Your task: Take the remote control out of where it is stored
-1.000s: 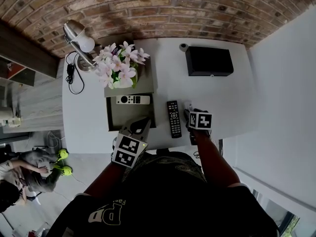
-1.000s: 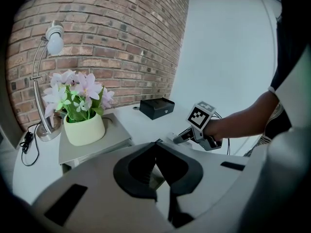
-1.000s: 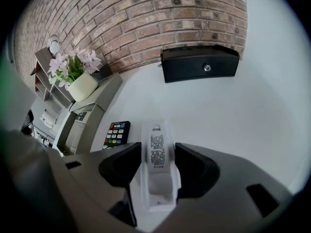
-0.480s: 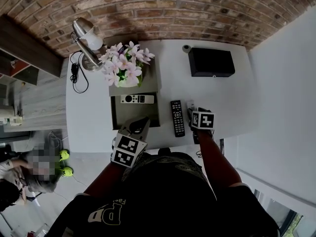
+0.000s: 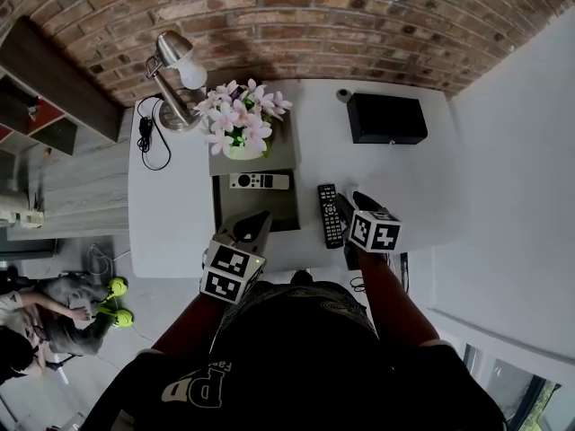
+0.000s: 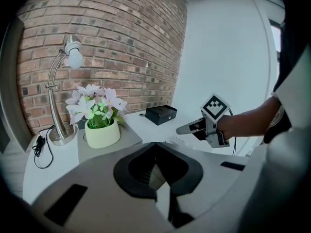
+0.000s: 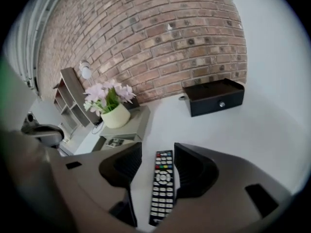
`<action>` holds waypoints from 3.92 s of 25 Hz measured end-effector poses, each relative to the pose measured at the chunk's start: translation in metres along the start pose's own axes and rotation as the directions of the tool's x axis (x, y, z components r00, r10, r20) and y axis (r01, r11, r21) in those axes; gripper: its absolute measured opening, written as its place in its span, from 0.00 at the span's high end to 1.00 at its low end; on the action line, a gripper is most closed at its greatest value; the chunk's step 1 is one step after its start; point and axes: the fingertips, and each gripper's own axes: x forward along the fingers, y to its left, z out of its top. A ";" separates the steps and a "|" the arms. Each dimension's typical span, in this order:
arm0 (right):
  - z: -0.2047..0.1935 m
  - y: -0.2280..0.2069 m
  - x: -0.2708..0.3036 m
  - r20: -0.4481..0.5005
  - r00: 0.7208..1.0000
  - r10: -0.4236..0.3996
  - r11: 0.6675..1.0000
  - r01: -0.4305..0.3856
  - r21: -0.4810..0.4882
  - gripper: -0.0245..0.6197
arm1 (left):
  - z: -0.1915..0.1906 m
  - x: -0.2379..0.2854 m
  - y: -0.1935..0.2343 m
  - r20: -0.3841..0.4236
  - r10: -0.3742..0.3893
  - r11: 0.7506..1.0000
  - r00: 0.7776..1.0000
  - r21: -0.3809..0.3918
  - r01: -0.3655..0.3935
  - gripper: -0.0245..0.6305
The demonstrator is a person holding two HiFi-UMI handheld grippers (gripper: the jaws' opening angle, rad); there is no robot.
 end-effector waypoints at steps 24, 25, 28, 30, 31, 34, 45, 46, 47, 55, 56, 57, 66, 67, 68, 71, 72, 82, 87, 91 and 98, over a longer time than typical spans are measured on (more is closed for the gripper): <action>0.018 0.242 -0.041 0.074 0.898 0.434 0.844 -0.377 -0.382 0.95 | 0.001 -0.111 0.063 0.147 0.154 0.987 0.977 -0.060 -0.147 0.95; 0.017 0.244 -0.040 0.069 0.898 0.434 0.843 -0.377 -0.384 0.95 | 0.000 -0.113 0.065 0.147 0.157 0.987 0.976 -0.060 -0.150 0.95; 0.016 0.249 -0.038 0.063 0.900 0.432 0.841 -0.377 -0.387 0.95 | 0.000 -0.116 0.067 0.151 0.154 0.988 0.976 -0.053 -0.148 0.95; 0.016 0.251 -0.036 0.062 0.900 0.431 0.841 -0.376 -0.389 0.95 | -0.001 -0.117 0.068 0.148 0.147 0.989 0.978 -0.053 -0.141 0.95; 0.016 0.252 -0.036 0.060 0.900 0.431 0.841 -0.376 -0.390 0.95 | -0.002 -0.116 0.069 0.146 0.145 0.989 0.979 -0.053 -0.139 0.95; 0.016 0.253 -0.035 0.056 0.901 0.430 0.839 -0.376 -0.393 0.95 | -0.004 -0.116 0.071 0.144 0.148 0.989 0.979 -0.054 -0.141 0.95; 0.013 0.246 -0.016 0.012 0.921 0.389 0.840 -0.349 -0.416 0.95 | -0.012 -0.109 0.080 0.116 0.160 0.985 0.980 -0.084 -0.150 0.95; 0.010 0.243 -0.011 -0.007 0.925 0.379 0.835 -0.345 -0.430 0.95 | -0.014 -0.107 0.080 0.106 0.159 0.985 0.982 -0.084 -0.151 0.95; 0.008 0.241 -0.006 -0.026 0.929 0.369 0.828 -0.341 -0.444 0.95 | -0.017 -0.105 0.081 0.095 0.159 0.985 0.983 -0.083 -0.151 0.95; -0.005 0.206 0.039 -0.126 0.966 0.227 0.757 -0.257 -0.601 0.87 | -0.034 -0.098 0.092 0.034 0.181 0.978 0.983 -0.111 -0.176 0.95; -0.010 0.201 0.048 -0.152 0.969 0.195 0.728 -0.246 -0.640 0.83 | -0.036 -0.098 0.093 0.030 0.184 0.977 0.982 -0.117 -0.180 0.95; -0.015 0.195 0.056 -0.179 0.971 0.158 0.693 -0.239 -0.680 0.78 | -0.038 -0.098 0.094 0.026 0.187 0.976 0.982 -0.122 -0.183 0.95; -0.038 0.150 0.125 -0.300 0.951 -0.068 0.452 -0.239 -0.859 0.65 | -0.047 -0.098 0.104 0.004 0.216 0.963 0.976 -0.164 -0.212 0.95; -0.039 0.146 0.129 -0.308 0.948 -0.081 0.444 -0.243 -0.863 0.65 | -0.048 -0.098 0.105 0.000 0.219 0.962 0.976 -0.168 -0.216 0.95; -0.040 0.144 0.133 -0.318 0.944 -0.090 0.439 -0.249 -0.863 0.65 | -0.049 -0.098 0.107 -0.004 0.222 0.960 0.975 -0.173 -0.220 0.95; -0.043 0.138 0.141 -0.344 0.933 -0.106 0.424 -0.270 -0.864 0.65 | -0.051 -0.097 0.109 -0.013 0.227 0.956 0.974 -0.185 -0.226 0.95; -0.044 0.137 0.143 -0.346 0.932 -0.109 0.415 -0.274 -0.868 0.65 | -0.052 -0.096 0.109 -0.015 0.227 0.956 0.974 -0.187 -0.226 0.95; -0.050 0.141 0.136 -0.380 0.916 -0.124 0.370 -0.313 -0.875 0.65 | -0.053 -0.093 0.110 -0.026 0.214 0.957 0.976 -0.195 -0.215 0.95; -0.065 0.144 0.123 -0.452 0.883 -0.124 0.396 -0.374 -0.839 0.65 | -0.048 -0.090 0.110 -0.017 0.205 0.960 0.979 -0.191 -0.205 0.95; -0.058 0.157 0.122 -0.421 0.902 -0.094 0.394 -0.354 -0.848 0.65 | -0.047 -0.091 0.112 -0.013 0.206 0.960 0.978 -0.192 -0.205 0.95; -0.053 0.188 0.145 -0.433 0.901 -0.018 0.385 -0.394 -0.835 0.65 | -0.053 -0.096 0.116 -0.018 0.218 0.955 0.976 -0.204 -0.217 0.95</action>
